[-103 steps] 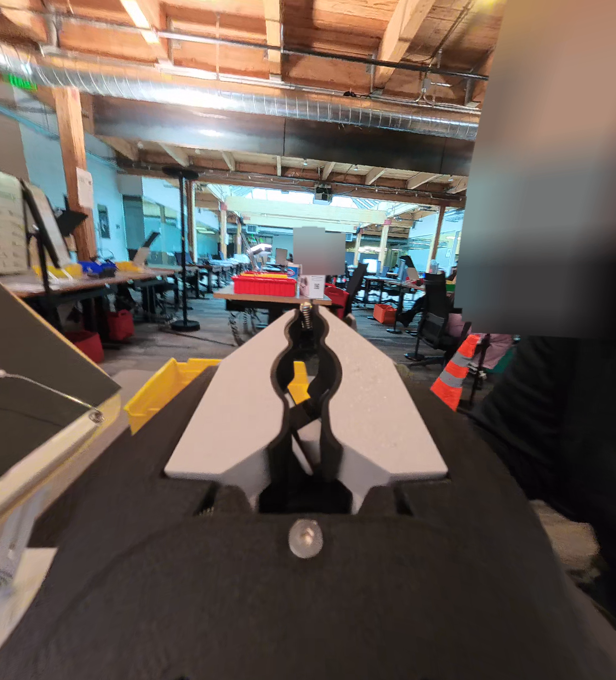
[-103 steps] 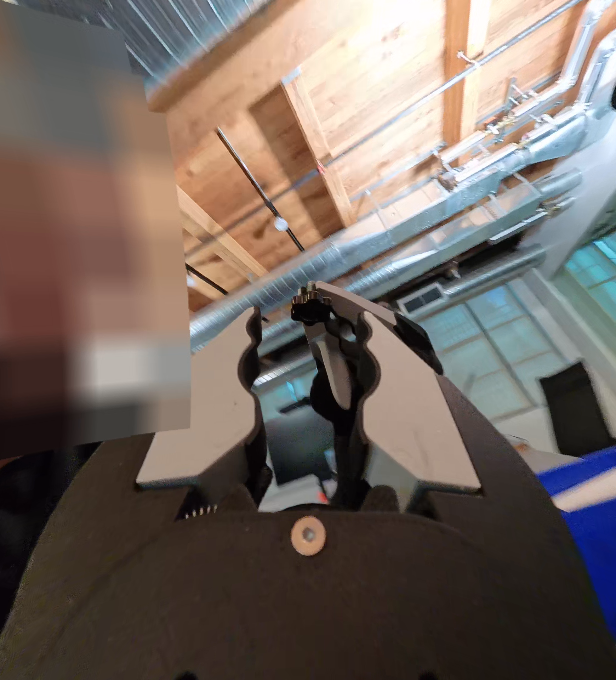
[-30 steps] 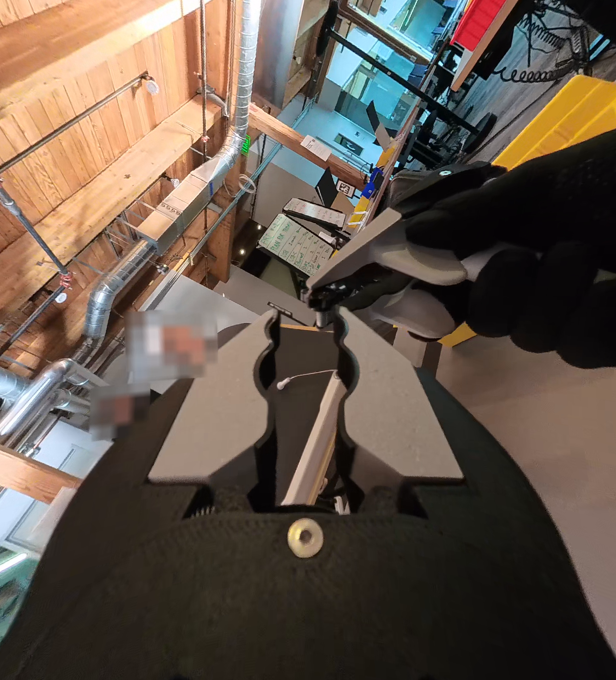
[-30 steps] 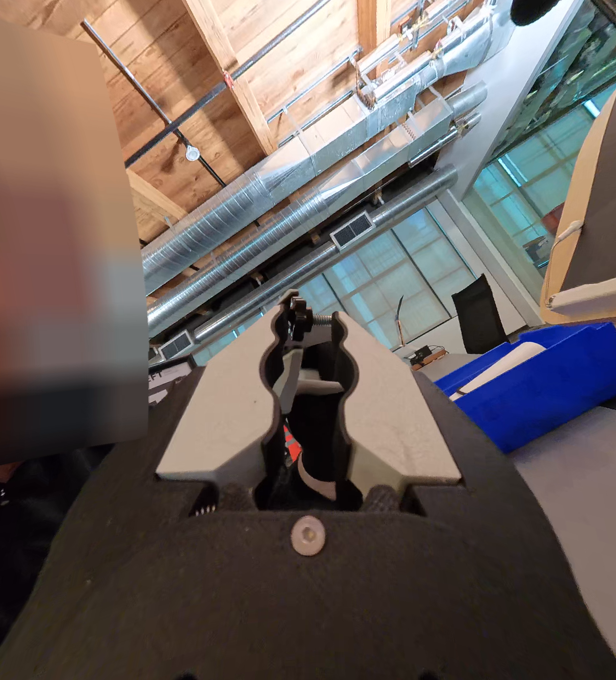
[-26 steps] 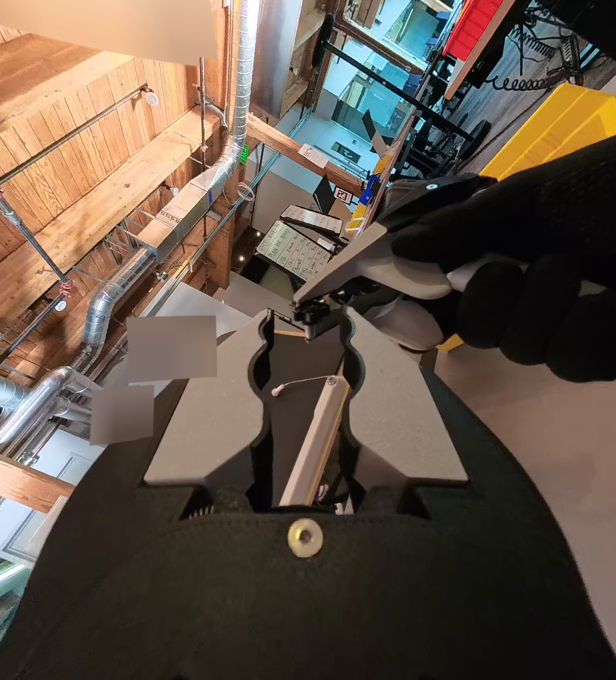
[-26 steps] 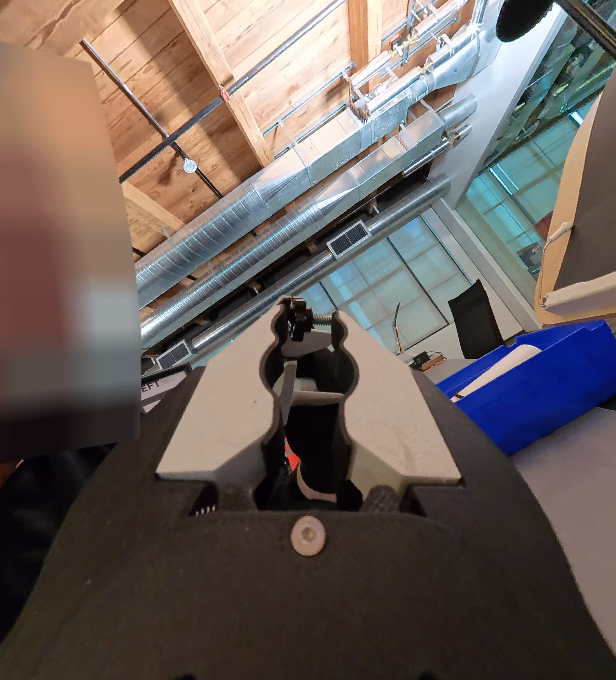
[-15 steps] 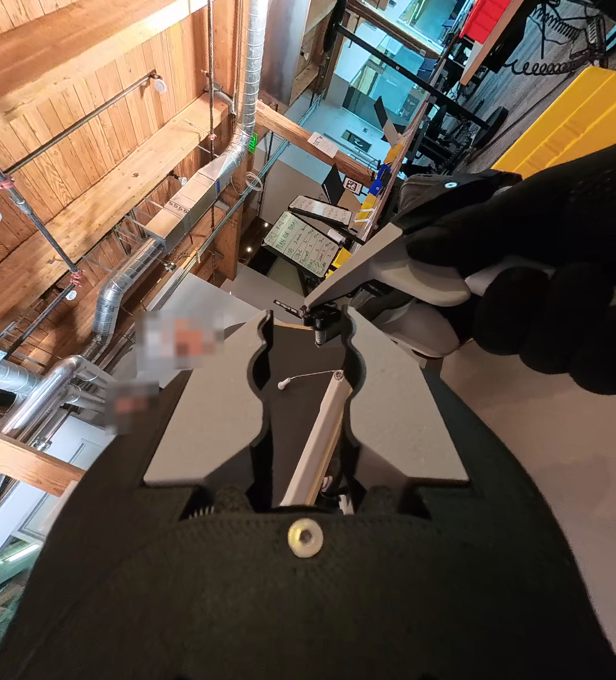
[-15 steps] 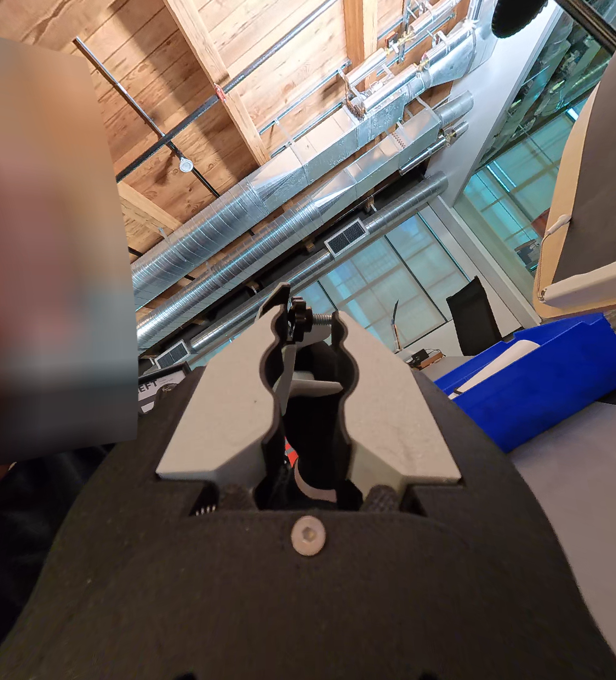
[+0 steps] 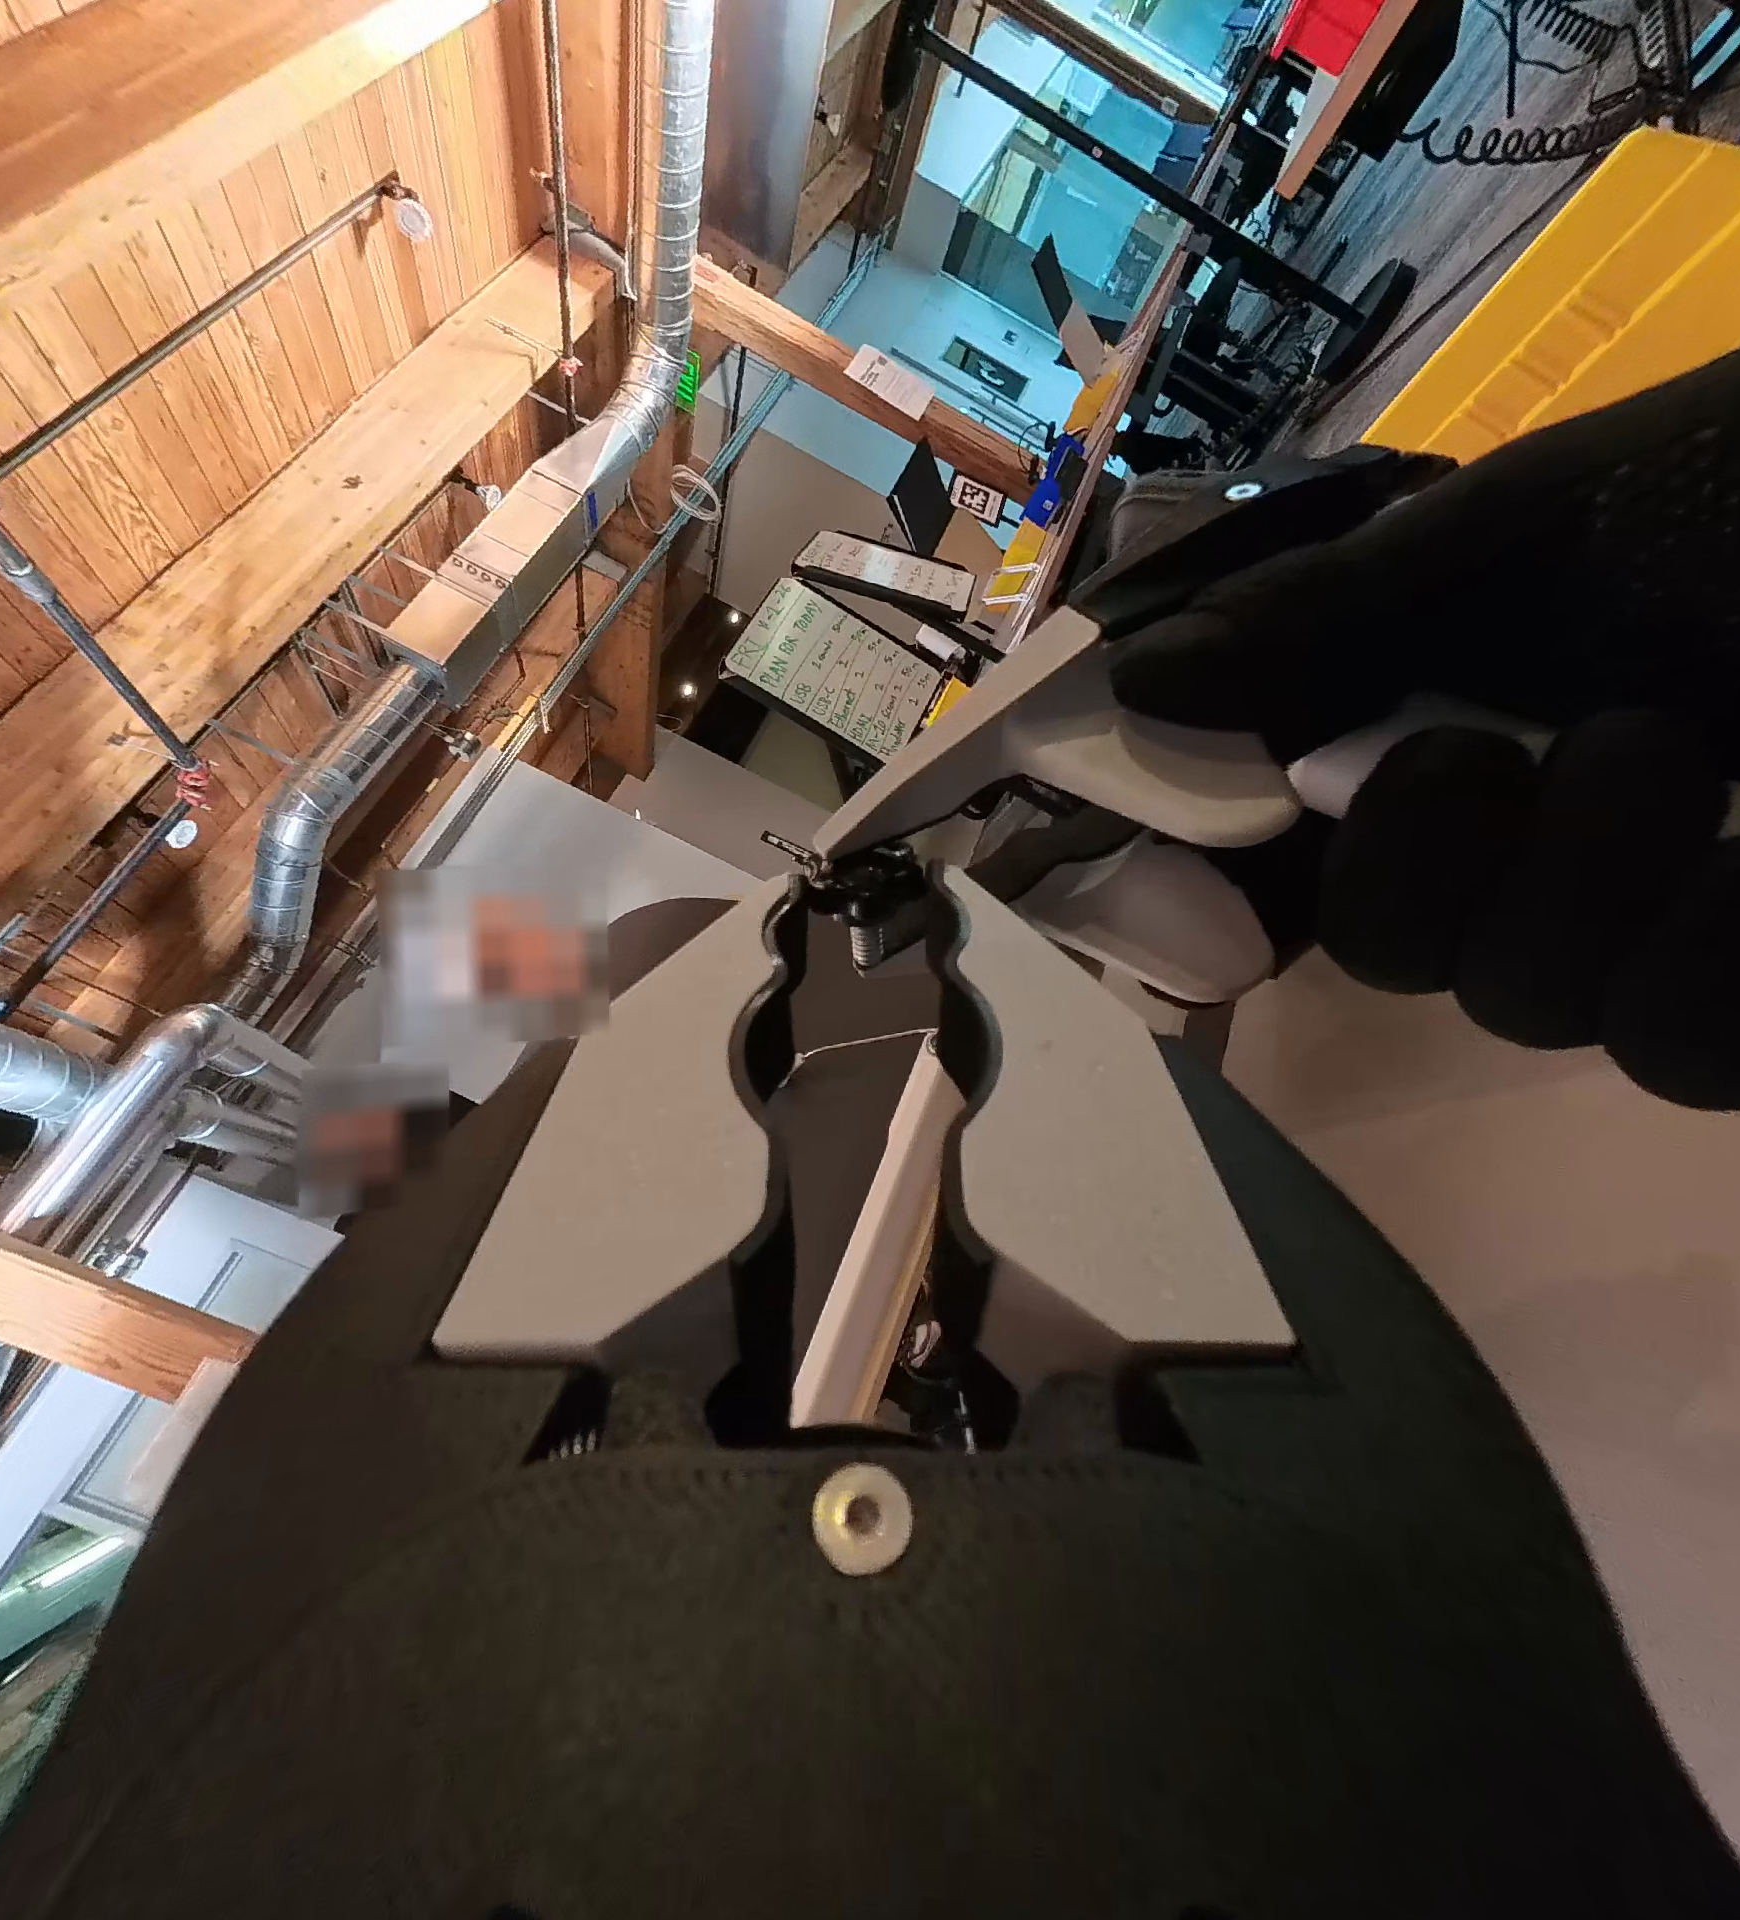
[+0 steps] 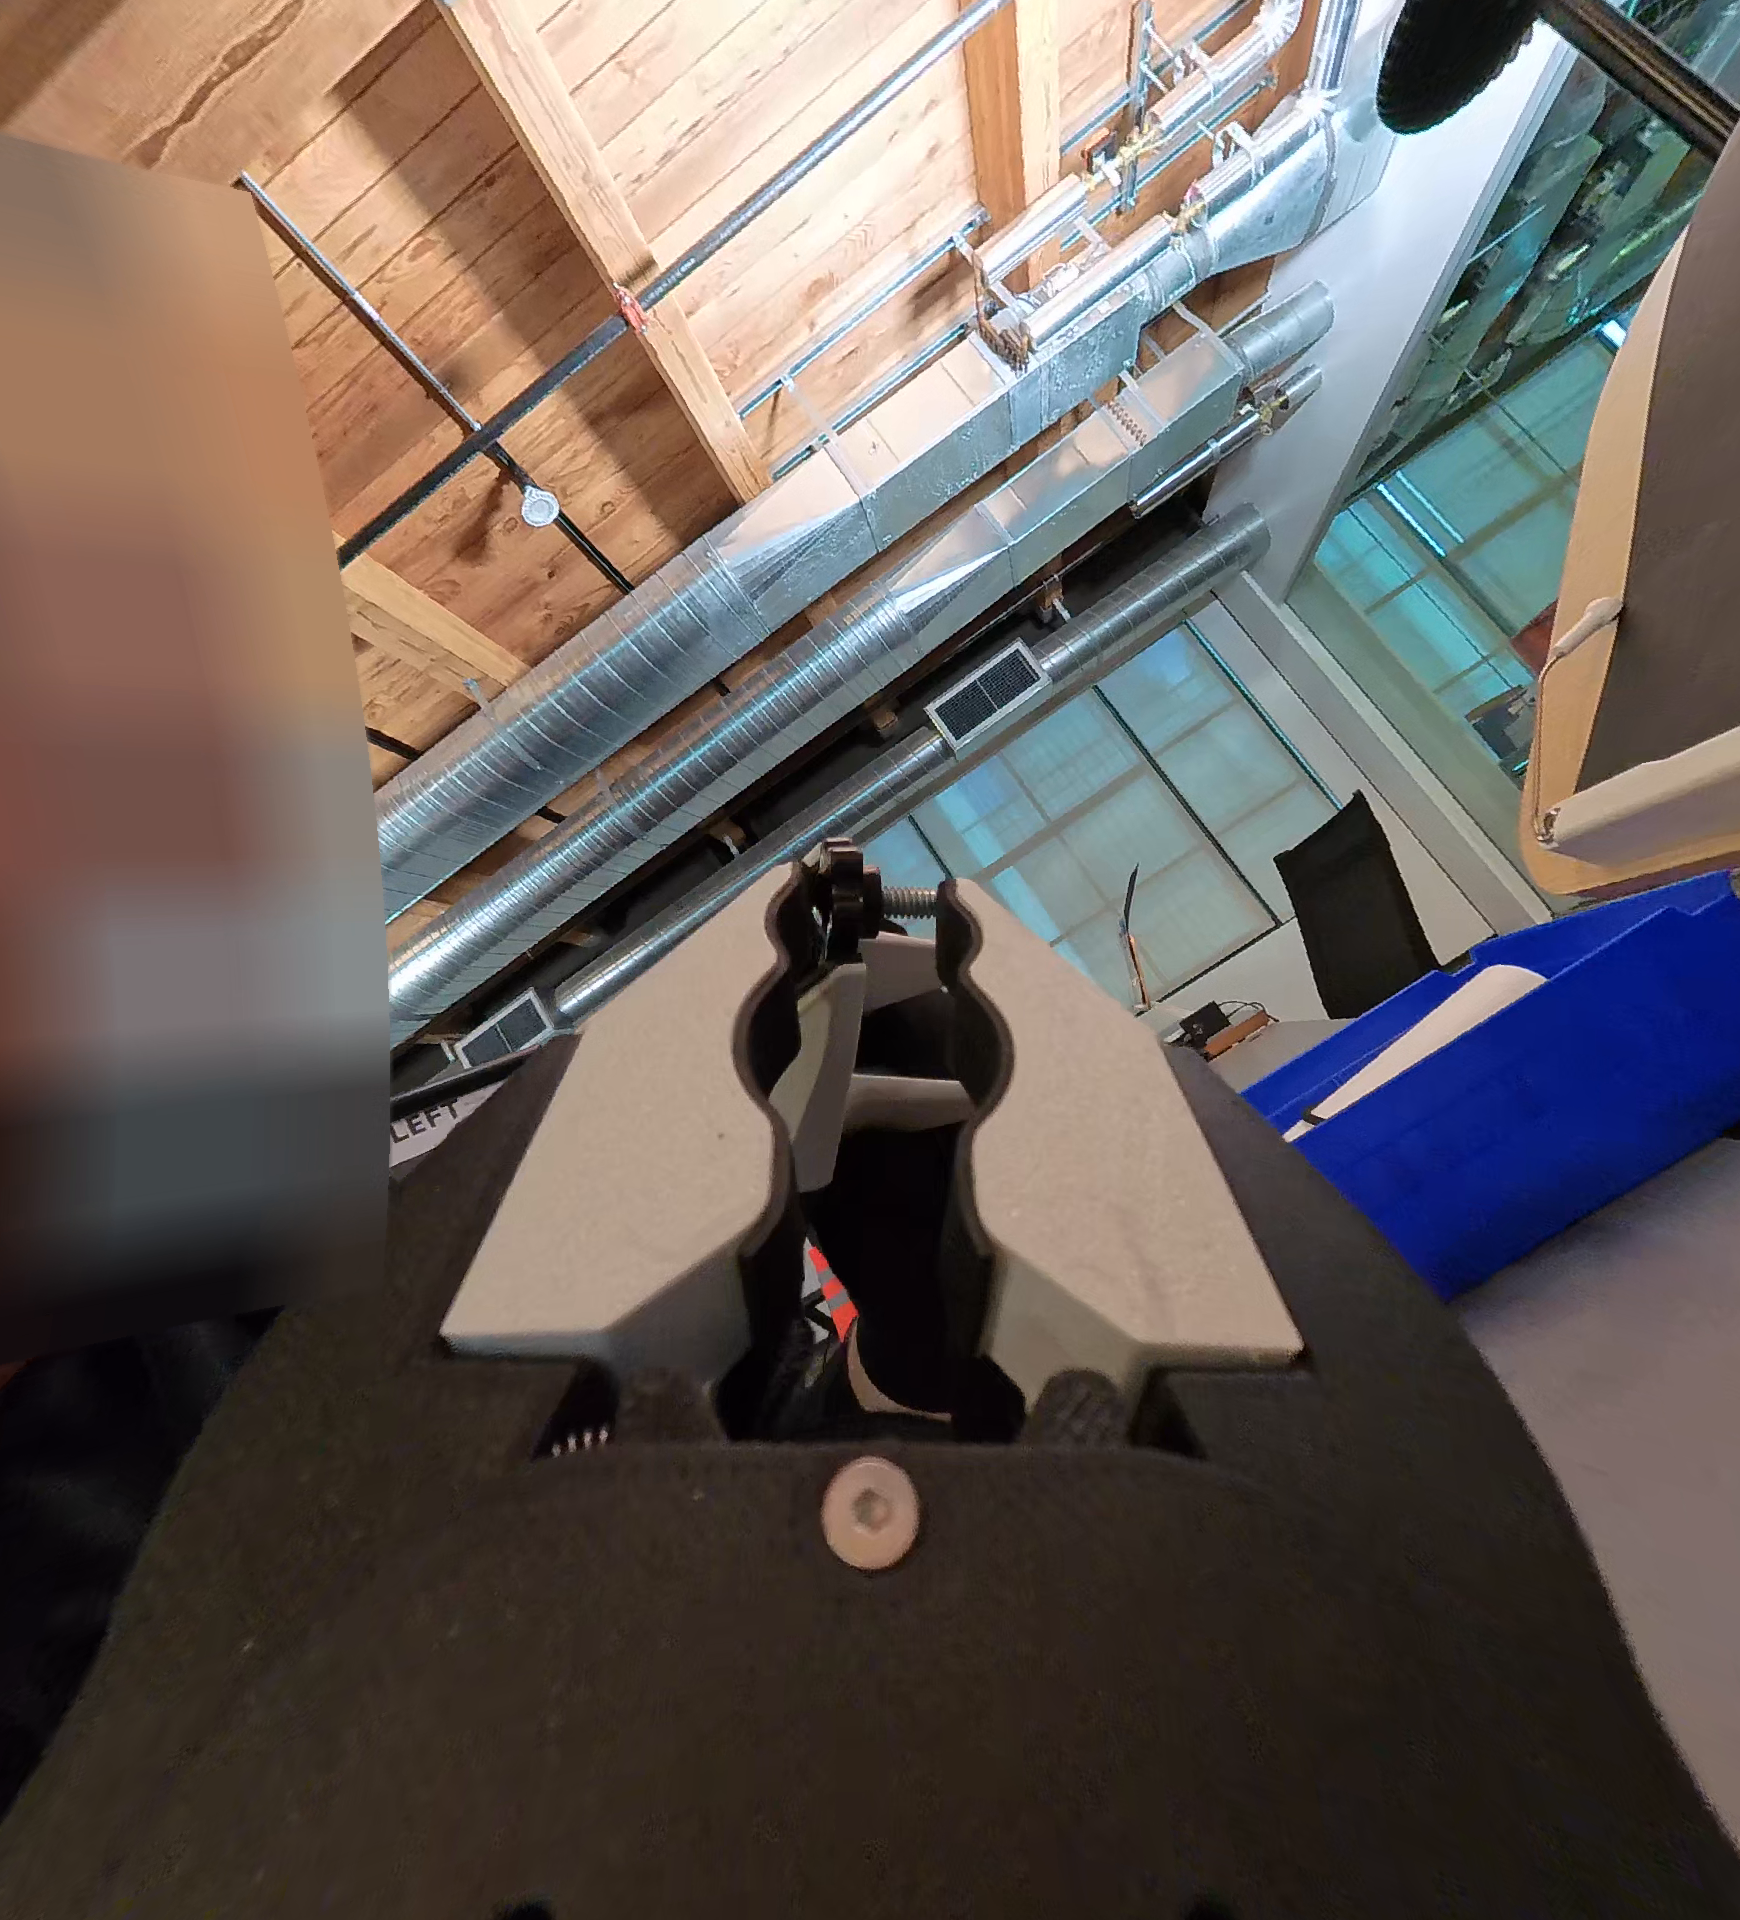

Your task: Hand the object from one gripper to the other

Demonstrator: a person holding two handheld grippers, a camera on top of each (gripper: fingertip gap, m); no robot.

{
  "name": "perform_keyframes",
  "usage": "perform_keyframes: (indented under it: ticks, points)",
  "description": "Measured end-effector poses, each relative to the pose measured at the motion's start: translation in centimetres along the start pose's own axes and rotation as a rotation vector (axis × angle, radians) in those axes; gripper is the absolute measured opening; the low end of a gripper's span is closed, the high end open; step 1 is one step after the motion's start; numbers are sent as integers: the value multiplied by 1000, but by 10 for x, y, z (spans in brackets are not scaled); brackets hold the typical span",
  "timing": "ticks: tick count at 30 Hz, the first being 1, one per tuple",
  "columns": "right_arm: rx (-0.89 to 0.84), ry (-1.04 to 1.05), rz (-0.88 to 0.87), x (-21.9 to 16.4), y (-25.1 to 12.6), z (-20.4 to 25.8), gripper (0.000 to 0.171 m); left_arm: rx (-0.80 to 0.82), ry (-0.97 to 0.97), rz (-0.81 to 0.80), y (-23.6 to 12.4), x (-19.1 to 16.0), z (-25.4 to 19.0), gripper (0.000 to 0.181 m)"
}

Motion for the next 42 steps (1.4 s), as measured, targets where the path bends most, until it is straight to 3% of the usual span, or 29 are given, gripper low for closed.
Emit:
perform_keyframes:
  ticks: [3,5,7,14,19,27,42]
  points:
    - [-11,-37,-9,0,0,1,24,-12,-10,-4,-1,0,0,20]
    - [-43,-75,-8,2,0,0,44,-36,-34,-4,-3,-1,2,20]
    - [-75,-159,12,5,-3,2,46,-77,-101,-34,-6,-1,6,20]
    - [-172,-765,262,-3,-5,21,35,-345,-482,-201,-25,-1,16,21]
    - [-165,-1049,389,-12,5,28,31,-486,-637,-324,-40,3,19,21]
    - [-70,-1137,482,-28,14,34,26,-617,-674,-398,-50,8,9,20]
    - [13,-1248,528,-43,13,41,19,-707,-682,-442,-59,16,2,21]
Point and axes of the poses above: each gripper's, where its closed fingertips meet, y out along the fingers, x out of its top, z = x × y across the jaws, the point moved 1 cm from there along -y, back along the fingers, and after that the axes turned 9 degrees about -x, right-handed, at the moved point
